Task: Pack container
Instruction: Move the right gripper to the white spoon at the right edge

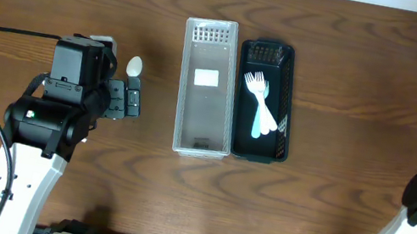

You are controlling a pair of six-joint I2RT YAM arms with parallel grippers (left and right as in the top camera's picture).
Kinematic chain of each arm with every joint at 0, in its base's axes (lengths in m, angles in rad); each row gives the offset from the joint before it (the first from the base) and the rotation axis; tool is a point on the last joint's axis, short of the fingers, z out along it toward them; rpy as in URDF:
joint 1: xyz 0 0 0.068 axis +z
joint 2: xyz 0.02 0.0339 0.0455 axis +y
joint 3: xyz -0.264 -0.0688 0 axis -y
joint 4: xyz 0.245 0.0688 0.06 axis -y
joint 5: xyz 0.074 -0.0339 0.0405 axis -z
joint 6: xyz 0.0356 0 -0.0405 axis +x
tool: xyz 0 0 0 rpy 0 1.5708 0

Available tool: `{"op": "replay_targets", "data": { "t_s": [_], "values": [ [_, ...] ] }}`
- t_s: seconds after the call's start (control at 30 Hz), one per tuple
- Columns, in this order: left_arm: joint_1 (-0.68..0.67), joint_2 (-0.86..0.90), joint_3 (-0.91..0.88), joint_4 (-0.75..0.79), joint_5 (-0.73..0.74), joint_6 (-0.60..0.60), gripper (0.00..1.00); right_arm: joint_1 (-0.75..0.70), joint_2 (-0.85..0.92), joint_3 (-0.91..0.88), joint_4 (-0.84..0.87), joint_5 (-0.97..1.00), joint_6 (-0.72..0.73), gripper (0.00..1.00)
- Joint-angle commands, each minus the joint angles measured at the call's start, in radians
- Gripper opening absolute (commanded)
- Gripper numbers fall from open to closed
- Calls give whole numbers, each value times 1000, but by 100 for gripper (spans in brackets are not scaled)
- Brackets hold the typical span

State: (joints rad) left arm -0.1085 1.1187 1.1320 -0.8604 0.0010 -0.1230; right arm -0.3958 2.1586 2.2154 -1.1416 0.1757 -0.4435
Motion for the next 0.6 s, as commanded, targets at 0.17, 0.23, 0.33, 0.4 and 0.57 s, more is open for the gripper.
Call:
{"op": "replay_targets", "data": {
  "t_s": [0.17,0.23,0.33,0.4,0.57],
  "values": [
    [0,4,18,-2,3,13,98,-100,189,-3,11,-98,-90,94],
    [0,4,18,-2,3,13,98,-105,233,-3,10,-102,-89,94],
    [0,4,18,-2,3,13,98,-105,291,-3,1,-102,-89,94],
    [0,4,18,-2,3,13,98,-105,322,-3,0,-105,-89,93],
    [0,4,18,2,3,13,98,-106,370,-4,1,-133,-73,94]
  ]
}}
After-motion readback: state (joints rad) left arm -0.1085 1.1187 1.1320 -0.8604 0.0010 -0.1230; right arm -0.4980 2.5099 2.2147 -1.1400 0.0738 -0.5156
